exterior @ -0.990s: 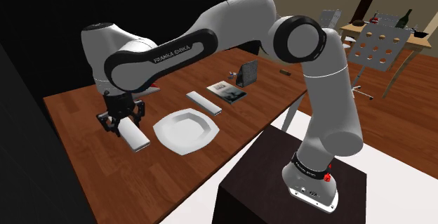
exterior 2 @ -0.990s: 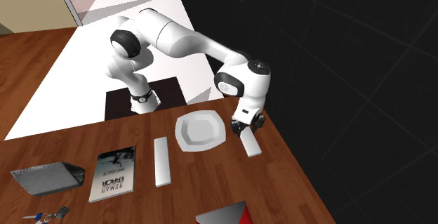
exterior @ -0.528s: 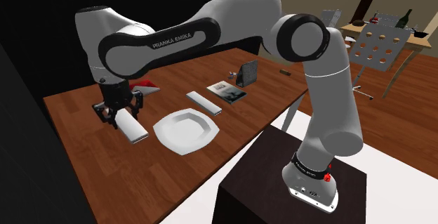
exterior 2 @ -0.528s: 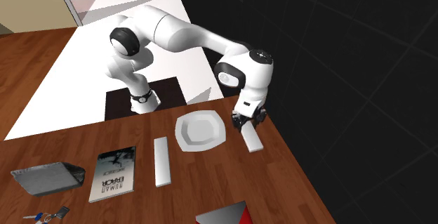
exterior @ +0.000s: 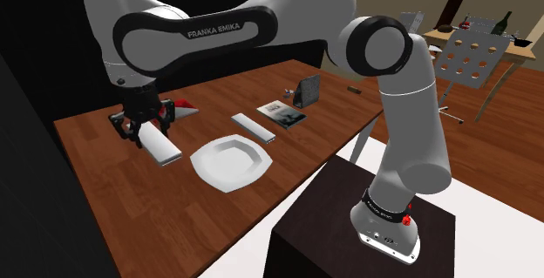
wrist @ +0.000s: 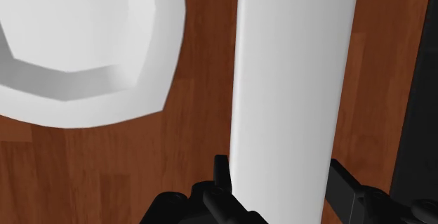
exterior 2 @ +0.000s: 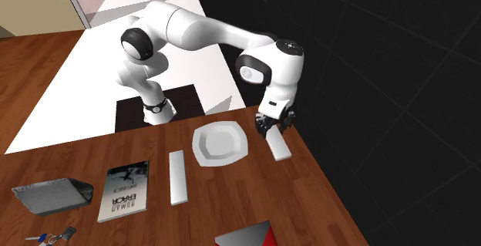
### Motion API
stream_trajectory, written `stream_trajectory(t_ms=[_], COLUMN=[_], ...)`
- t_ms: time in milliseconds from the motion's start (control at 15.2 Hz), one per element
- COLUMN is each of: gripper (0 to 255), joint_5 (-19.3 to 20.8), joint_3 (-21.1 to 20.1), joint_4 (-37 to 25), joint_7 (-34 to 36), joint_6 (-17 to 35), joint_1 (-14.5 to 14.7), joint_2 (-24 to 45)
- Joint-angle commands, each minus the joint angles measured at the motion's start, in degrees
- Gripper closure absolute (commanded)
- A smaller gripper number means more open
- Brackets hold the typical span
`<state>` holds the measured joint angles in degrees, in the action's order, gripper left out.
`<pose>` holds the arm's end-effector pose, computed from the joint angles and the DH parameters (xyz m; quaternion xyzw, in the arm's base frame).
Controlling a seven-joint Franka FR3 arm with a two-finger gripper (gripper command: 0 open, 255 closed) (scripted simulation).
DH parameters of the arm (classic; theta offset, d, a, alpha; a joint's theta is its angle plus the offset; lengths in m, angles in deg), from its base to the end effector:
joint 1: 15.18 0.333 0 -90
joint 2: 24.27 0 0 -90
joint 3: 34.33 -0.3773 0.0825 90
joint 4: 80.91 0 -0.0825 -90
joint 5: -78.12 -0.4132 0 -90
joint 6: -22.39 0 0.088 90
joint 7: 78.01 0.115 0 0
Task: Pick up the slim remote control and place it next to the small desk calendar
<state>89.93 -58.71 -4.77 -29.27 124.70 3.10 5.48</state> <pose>0.6133 0.4421 0.4898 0.9985 -0.0542 -0.0084 0.0044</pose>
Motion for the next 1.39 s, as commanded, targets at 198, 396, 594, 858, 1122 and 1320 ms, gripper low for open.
stream_trajectory(t_ms=[198,396,594,858,1122,1320], gripper=[255,255,255,255,255,255], joint_5=[-0.2,-0.2,-0.1,0.1,-0.6,-3.6], joint_3=[-0.2,-0.2,-0.2,-0.2,-0.3,-0.6], joint_4=[-3.4,-6.0,-9.0,-13.5,-12.3,-0.4], joint_7=[-0.2,-0.3,-0.5,-0.6,-1.5,-4.3], joint_6=[-3.7,-6.1,-8.7,-12.3,-13.2,-9.0], joint_1=[0.4,0.7,1.2,2.0,0.8,-4.3], joint_2=[-0.4,-0.2,0.2,1.0,-1.2,-9.3])
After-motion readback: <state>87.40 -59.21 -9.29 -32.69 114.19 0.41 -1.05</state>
